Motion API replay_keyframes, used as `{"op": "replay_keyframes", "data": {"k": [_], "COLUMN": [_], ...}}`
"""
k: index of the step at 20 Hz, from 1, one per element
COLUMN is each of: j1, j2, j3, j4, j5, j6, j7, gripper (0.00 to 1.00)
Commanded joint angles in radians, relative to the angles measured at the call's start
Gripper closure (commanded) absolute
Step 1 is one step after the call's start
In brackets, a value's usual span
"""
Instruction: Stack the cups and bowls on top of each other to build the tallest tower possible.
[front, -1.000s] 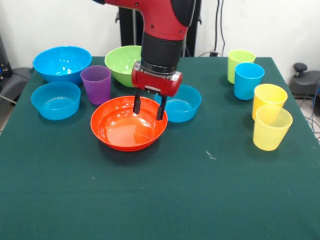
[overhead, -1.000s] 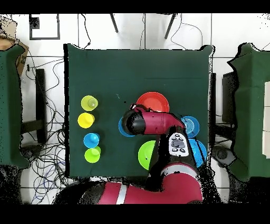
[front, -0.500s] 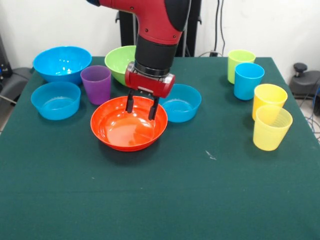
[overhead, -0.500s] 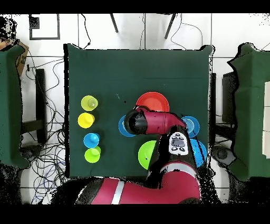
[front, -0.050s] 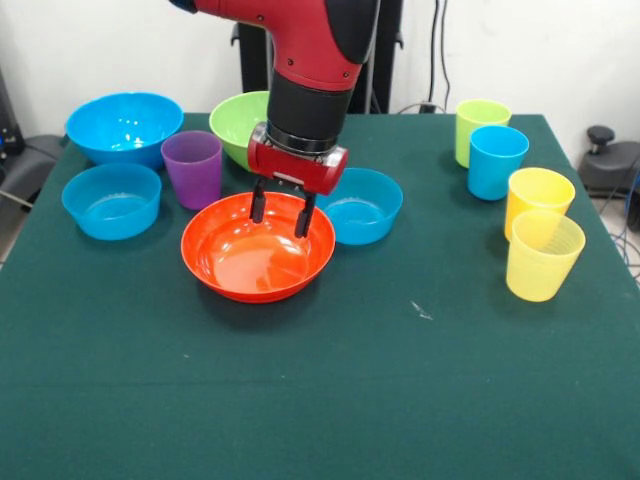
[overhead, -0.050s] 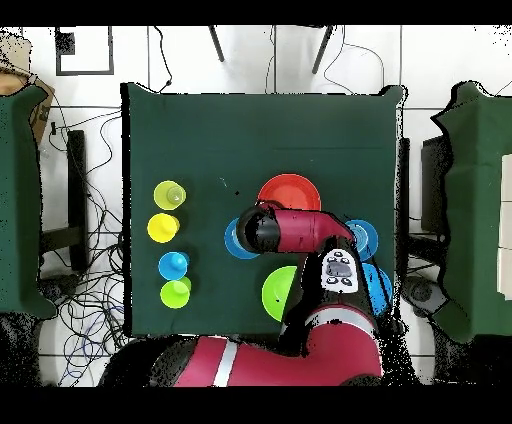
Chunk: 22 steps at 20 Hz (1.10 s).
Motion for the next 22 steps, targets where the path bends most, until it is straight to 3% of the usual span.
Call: {"op": "replay_keyframes", "data": {"k": [1, 9, 22], "j1": [-0.034, -0.048, -0.06], "j2": [-0.021, -0.031, -0.057], "j3": [0.162, 0.203, 0.235], "j4": [-0.044, -0.045, 0.017], "j5": [0.027, 0.001, -0.048], "j6": [0.167, 0.199, 0.146], "j7": [-0.031, -0.052, -0.059], "gripper": [0.0, 0.0, 0.0]}}
